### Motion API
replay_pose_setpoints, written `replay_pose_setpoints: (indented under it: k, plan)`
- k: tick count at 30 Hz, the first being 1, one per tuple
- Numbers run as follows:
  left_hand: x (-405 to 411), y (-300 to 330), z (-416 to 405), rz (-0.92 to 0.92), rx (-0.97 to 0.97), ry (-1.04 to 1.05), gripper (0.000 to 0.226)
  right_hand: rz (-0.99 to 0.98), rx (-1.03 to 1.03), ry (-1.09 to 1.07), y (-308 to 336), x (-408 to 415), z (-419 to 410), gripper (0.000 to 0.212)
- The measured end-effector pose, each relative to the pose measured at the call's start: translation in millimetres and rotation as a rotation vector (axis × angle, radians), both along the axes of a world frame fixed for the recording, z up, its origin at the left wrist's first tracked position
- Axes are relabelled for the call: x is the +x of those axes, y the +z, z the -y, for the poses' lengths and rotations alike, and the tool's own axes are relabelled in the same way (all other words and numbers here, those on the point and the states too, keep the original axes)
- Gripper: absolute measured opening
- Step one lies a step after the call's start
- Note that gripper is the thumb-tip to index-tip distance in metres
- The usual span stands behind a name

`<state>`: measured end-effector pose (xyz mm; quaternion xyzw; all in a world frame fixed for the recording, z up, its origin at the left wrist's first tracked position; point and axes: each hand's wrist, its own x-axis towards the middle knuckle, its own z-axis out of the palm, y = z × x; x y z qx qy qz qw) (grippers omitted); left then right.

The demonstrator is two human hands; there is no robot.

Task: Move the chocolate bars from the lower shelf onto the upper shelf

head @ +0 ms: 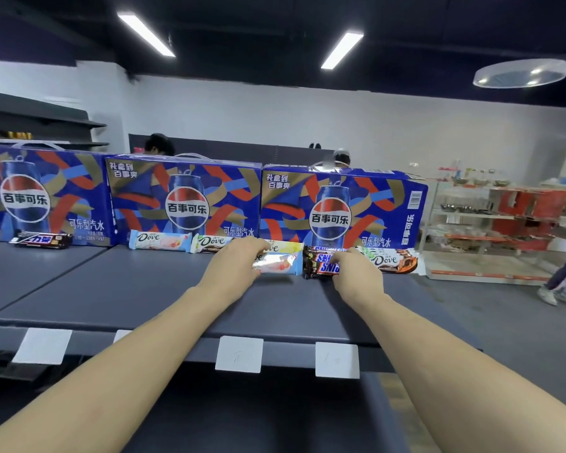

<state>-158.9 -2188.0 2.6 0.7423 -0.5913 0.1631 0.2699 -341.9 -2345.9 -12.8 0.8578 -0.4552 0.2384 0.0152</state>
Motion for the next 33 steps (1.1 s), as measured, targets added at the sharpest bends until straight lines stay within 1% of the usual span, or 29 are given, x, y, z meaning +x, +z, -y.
replay_pose_setpoints:
  k: [4, 13, 20, 23, 26, 28, 31, 33]
  plan:
    - [-5, 0, 2, 0.015, 0.003, 0.013, 0.053, 0.013, -0.012, 0.004, 2, 3, 5, 0.035]
    - [-14, 0, 0, 0.021, 0.011, 0.038, 0.054, 0.064, 0.048, 0.034, 0, -1, 4, 0.034]
    - [-13, -5, -7, 0.018, 0.001, 0.052, 0.054, 0.089, 0.009, 0.078, -2, -4, -4, 0.038]
    - [-11, -7, -13, -0.023, -0.018, 0.057, 0.055, 0.116, -0.058, 0.151, -2, 2, -12, 0.035]
    - [-7, -8, -20, -0.135, -0.051, 0.042, 0.061, 0.158, -0.092, 0.225, 1, 13, -24, 0.029]
    - [-4, -9, -27, -0.195, -0.075, 0.029, 0.065, 0.172, -0.088, 0.266, 3, 22, -33, 0.029]
    - [4, -9, -40, -0.211, -0.081, 0.039, 0.066, 0.163, -0.078, 0.301, 4, 35, -43, 0.028]
    - [12, -9, -48, -0.191, -0.074, 0.057, 0.067, 0.142, -0.064, 0.313, 3, 44, -49, 0.026]
